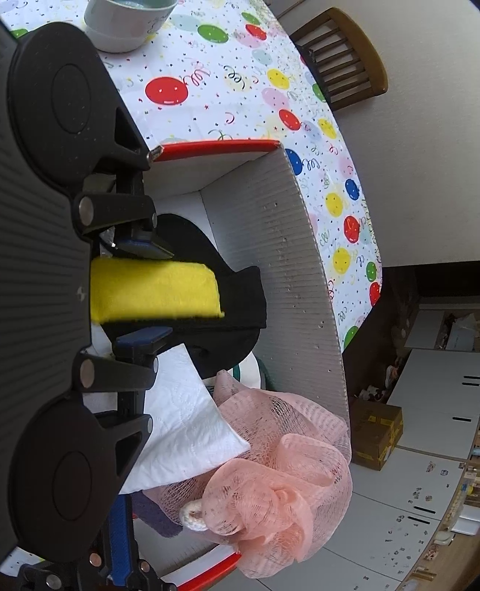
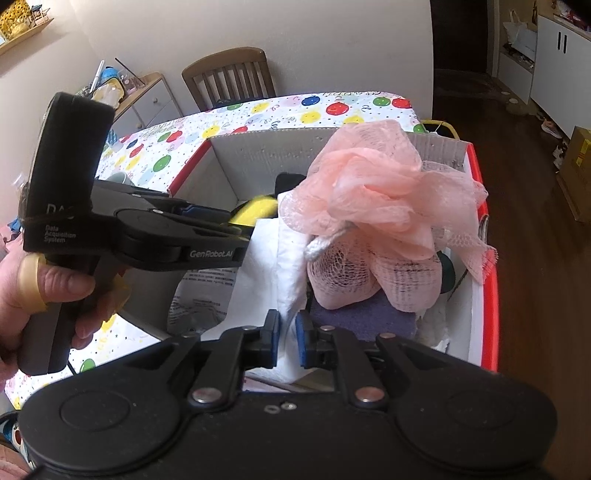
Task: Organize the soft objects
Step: 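Open both tools to release the sponge and tissue in the box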
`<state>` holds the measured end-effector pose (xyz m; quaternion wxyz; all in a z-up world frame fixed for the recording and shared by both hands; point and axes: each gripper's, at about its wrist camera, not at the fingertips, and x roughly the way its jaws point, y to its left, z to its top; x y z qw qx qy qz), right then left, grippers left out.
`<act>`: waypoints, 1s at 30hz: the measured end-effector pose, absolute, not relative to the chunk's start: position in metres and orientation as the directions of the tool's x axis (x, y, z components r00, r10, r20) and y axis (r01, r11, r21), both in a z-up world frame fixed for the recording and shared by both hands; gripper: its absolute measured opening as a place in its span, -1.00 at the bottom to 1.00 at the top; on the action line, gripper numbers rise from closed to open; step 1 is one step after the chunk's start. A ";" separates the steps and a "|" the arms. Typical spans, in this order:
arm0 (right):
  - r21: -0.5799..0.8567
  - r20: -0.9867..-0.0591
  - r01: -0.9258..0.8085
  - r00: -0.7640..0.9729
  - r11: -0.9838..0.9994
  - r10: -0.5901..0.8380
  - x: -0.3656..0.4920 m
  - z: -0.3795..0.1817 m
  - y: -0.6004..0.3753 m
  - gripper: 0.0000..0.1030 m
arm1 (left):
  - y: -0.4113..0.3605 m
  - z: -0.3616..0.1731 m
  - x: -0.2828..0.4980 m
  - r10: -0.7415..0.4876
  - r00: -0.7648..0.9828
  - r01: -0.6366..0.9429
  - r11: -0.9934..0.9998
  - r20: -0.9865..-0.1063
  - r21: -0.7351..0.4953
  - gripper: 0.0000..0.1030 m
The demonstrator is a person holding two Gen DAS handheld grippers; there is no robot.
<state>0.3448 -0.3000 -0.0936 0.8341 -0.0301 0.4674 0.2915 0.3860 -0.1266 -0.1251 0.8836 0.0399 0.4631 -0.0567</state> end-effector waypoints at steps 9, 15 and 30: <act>0.226 -0.776 -0.509 0.421 0.831 0.469 0.340 -0.088 -0.304 -0.66 | -0.127 -0.112 0.370 -0.050 0.602 0.118 0.993 -0.797 0.027 0.06; 0.238 -0.757 -0.506 0.439 0.829 0.485 0.334 -0.079 -0.309 -0.53 | -0.122 -0.101 0.356 -0.073 0.623 0.112 0.994 -0.778 -0.004 0.14; 0.278 -0.673 -0.452 0.538 0.848 0.507 0.308 -0.058 -0.323 -0.24 | -0.103 -0.058 0.301 -0.122 0.723 0.129 0.991 -0.680 -0.041 0.27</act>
